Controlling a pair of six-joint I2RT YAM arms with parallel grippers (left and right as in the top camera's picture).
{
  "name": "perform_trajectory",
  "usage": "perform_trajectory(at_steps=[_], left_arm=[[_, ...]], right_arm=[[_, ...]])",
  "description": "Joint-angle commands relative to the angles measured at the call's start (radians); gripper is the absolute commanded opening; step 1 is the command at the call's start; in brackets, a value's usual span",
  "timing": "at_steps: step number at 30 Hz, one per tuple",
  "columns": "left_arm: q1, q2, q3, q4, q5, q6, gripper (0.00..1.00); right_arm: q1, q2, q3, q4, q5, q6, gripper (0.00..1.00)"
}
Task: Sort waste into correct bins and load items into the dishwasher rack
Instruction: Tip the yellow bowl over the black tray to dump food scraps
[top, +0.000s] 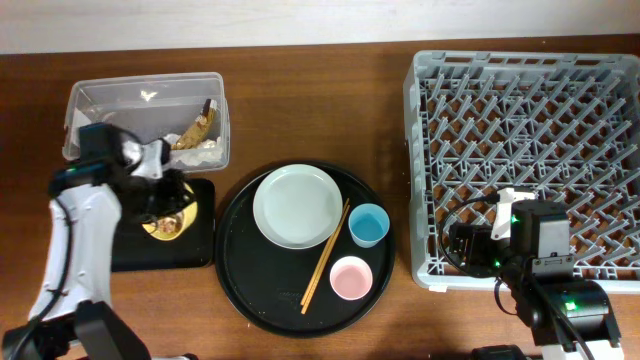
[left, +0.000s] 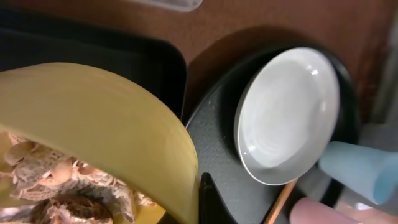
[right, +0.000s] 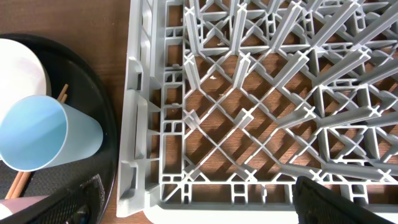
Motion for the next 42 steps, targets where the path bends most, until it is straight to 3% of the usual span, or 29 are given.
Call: perform_trajectory(at_steps=[1,8,18,26,28,29,31,33,38,42], left_arm=[[0.099,0.054,0.016,0.002,0.237,0.121,0.0],[0.246,0.237,0.016,0.0,0.591,0.217,0.0],[0.396,0.342,0.016,-0.099,0.832,0.213,0.0],[0.447,0.342,0.016,-0.115,0.823,0.287,0.0],[0.446,0.341,0.016,-0.172,0.909,0.47,0.0],[0.447,0.342,0.016,-0.13,0.877,0.479,0.0],[0.449,0.343,0.016,-0.082,0.83,0.341,0.0],[0.449,0.341,0.016,-0.086,0.918,0.431,0.0],[0.448,0.344,0.016,-0.041,0.904,0.328,0.0],[0.449,0.343,0.016,-0.034,0.921,0.367,0.0]], right_arm=[[0.004,-0.001,0.022,-0.001,-0.002,0.008,0.98],[0.004,-0.001,0.022,-0.001,-0.002,0.008,0.98],[0.004,-0.001,0.022,-0.002,-0.002,0.008,0.98],[0.004,-0.001,0.022,-0.002,-0.002,0.008,0.98],[0.004,-0.001,0.022,-0.003,-0.002,0.008,0.98],[0.004,-0.001,0.022,-0.002,-0.002,0.008,0.98],[0.004,-0.001,0.022,-0.002,-0.002,0.008,0.98],[0.004,-0.001,0.022,-0.003,-0.002,0.008,0.98],[0.004,-0.001,0.022,0.0,-0.002,0.008,0.98],[0.004,-0.001,0.022,-0.001,-0.002,0.008,0.98]])
